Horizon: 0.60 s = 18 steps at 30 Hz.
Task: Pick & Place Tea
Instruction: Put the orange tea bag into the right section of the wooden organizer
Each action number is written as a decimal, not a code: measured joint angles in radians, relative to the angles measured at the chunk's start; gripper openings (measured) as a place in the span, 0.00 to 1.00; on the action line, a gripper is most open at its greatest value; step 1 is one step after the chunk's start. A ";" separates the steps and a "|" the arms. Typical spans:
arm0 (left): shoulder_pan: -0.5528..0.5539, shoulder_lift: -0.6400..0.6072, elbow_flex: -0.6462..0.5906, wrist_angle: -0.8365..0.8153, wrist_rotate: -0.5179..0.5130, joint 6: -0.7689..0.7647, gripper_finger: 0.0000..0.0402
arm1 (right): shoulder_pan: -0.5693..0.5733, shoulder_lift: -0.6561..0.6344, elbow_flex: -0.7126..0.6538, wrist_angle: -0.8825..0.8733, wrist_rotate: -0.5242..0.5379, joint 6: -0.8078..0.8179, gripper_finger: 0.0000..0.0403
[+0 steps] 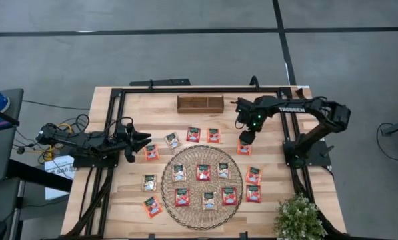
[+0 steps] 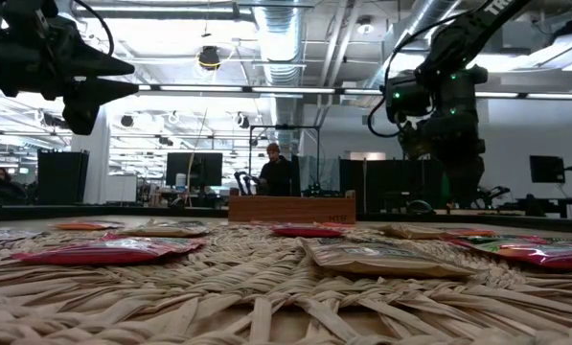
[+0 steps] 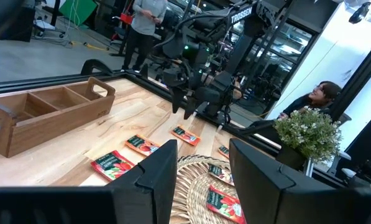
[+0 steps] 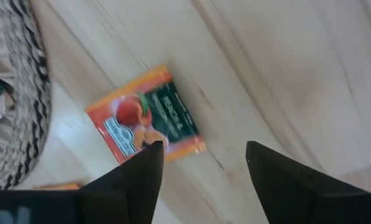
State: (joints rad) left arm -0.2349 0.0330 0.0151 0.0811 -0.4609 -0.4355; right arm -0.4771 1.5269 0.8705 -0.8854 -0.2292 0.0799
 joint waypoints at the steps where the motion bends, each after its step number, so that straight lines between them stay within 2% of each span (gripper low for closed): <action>1: 0.000 0.000 0.000 0.000 0.000 0.000 0.34 | 0.008 0.000 0.000 0.018 0.008 0.000 0.54; 7: 0.000 0.000 0.000 0.000 -0.007 0.000 0.34 | 0.079 -0.002 0.000 0.044 0.076 -0.011 0.50; 18: 0.000 0.000 0.001 0.000 -0.007 0.000 0.34 | 0.163 0.040 0.000 0.053 0.102 -0.031 0.41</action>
State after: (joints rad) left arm -0.2349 0.0330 0.0158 0.0814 -0.4683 -0.4355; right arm -0.3145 1.5665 0.8707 -0.8322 -0.1276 0.0489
